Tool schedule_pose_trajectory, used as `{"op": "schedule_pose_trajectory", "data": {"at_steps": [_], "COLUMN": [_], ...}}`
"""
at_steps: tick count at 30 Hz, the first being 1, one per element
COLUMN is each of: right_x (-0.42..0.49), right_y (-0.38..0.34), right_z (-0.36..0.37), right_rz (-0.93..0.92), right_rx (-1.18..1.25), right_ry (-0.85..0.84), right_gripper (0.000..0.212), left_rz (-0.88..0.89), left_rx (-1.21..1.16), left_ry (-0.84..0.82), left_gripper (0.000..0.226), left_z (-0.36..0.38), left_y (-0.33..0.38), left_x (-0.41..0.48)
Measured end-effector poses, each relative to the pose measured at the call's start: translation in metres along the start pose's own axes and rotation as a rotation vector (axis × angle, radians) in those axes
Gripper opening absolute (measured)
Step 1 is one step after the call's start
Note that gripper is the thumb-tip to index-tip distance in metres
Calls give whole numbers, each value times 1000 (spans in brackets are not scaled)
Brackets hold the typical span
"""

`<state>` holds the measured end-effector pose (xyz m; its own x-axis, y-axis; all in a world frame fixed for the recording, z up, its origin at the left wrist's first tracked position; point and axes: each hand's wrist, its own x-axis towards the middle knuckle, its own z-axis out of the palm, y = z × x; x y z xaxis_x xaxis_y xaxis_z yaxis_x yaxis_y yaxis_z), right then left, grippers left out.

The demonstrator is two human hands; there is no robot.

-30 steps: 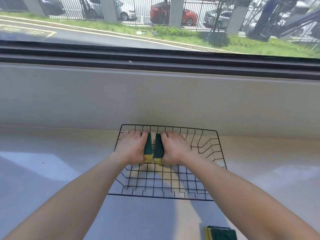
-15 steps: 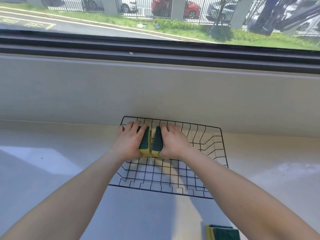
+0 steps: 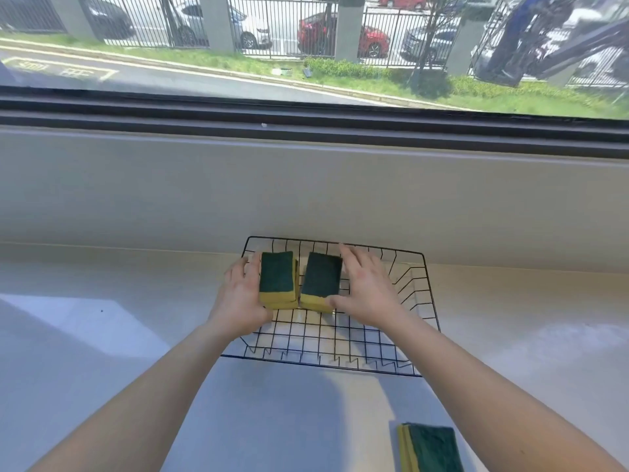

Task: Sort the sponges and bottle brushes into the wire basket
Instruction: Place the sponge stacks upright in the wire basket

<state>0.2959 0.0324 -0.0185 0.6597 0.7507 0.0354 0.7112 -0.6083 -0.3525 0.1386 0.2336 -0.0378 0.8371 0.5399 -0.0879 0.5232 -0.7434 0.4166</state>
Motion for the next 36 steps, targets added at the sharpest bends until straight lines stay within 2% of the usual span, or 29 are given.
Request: {"op": "schedule_pose_trajectory", "data": {"at_steps": [3, 8, 10, 16, 22, 24, 28, 32, 36], "right_x": [-32, -75, -86, -121, -187, -212, -255, -281, -288], "right_y": [18, 35, 36, 40, 49, 53, 59, 54, 45], "right_z": [-3, -5, -9, -28, -37, -35, -24, -10, -2], "right_rz": [90, 125, 115, 148, 267, 344, 540, 704, 746], "right_rx": [26, -18, -18, 45, 190, 237, 340, 630, 796], "right_ry": [-20, -71, -66, -30, 116, 127, 3, -132, -178], "right_gripper": [88, 74, 71, 56, 40, 39, 52, 67, 58], "left_rz": [-88, -96, -93, 59, 211, 210, -22, -245, -374], "left_rx": [-105, -113, -49, 174, 50, -55, -391, -630, -795], "left_ry": [7, 8, 9, 45, 76, 25, -210, -378, -480], "left_gripper": [105, 94, 92, 82, 63, 56, 46, 57, 61], "left_z": [1, 1, 0, -1, 25, 43, 79, 98, 105], "left_y": [-1, 6, 9, 34, 82, 98, 134, 158, 176], "left_x": [-19, -41, -47, -75, -146, -173, -207, -218, -225]}}
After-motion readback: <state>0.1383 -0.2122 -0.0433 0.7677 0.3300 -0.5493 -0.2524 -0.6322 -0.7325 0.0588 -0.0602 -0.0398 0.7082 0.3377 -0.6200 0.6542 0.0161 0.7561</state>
